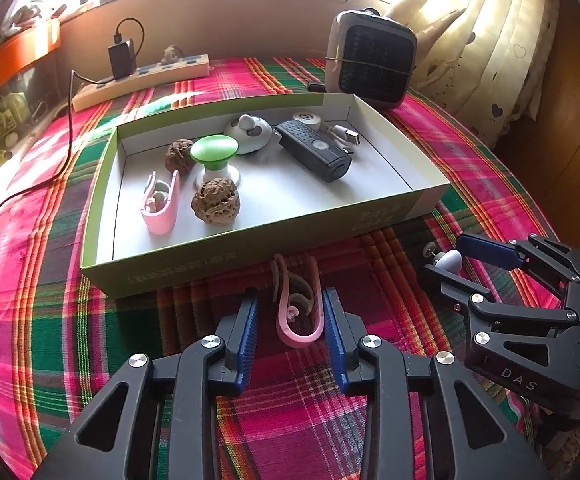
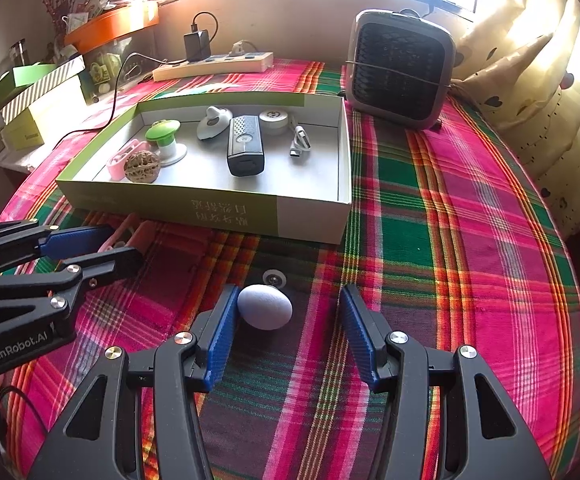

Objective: Organize objects
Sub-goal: 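Grasp the white egg-shaped toy with the right gripper while the left gripper grasps the pink clip, then carry the egg-shaped toy with the right gripper while the left gripper carries the pink clip into the box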

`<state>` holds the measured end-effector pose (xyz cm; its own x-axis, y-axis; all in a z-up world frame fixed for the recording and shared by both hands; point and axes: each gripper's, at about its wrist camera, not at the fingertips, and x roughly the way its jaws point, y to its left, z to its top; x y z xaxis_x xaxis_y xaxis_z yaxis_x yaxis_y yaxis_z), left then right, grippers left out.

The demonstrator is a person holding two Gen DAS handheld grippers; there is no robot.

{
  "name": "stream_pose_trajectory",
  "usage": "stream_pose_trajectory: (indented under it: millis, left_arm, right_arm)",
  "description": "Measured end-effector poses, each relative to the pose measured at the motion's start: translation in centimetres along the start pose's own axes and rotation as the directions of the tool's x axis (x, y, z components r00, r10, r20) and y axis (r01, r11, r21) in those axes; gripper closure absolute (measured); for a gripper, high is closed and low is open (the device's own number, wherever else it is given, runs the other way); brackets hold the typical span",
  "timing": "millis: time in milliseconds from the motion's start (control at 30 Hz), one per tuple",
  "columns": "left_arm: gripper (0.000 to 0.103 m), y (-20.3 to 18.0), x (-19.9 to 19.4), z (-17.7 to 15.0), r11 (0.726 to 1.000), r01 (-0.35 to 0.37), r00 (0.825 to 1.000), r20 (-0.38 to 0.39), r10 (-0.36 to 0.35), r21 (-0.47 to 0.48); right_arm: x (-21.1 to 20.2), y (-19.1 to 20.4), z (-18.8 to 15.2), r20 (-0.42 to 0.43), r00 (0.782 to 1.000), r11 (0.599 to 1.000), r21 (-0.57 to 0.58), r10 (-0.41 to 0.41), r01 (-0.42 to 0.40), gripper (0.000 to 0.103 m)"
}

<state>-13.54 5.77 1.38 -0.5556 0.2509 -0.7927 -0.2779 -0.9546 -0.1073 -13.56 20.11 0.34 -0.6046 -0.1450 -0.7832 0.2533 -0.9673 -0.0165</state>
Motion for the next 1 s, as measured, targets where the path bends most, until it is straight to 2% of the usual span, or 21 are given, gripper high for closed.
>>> stream_pose_trajectory:
  millis: [100,333,433,1000]
  left_arm:
    - [0.081,0.06,-0.02,-0.06,1.000,-0.002,1.000,0.002,0.002,-0.002]
    - [0.081,0.03,0.00,-0.08,1.000,-0.004,1.000,0.002,0.004,-0.002]
    - [0.081,0.03,0.00,-0.09,1.000,-0.004,1.000,0.002,0.004,-0.002]
    - [0.081,0.07,-0.15,-0.13,1.000,-0.002,1.000,0.003,0.002,-0.003]
  right_arm:
    - [-0.04,0.13,-0.05,0.001,1.000,1.000,-0.005,0.006,-0.006,0.056]
    - [-0.18,0.32,-0.10,0.006,1.000,1.000,-0.012,0.015,-0.015,0.072]
    - [-0.19,0.34,-0.11,0.006,1.000,1.000,-0.012,0.016,-0.016,0.076]
    - [-0.25,0.35,-0.19,0.007,1.000,1.000,-0.010,0.019,-0.019,0.076]
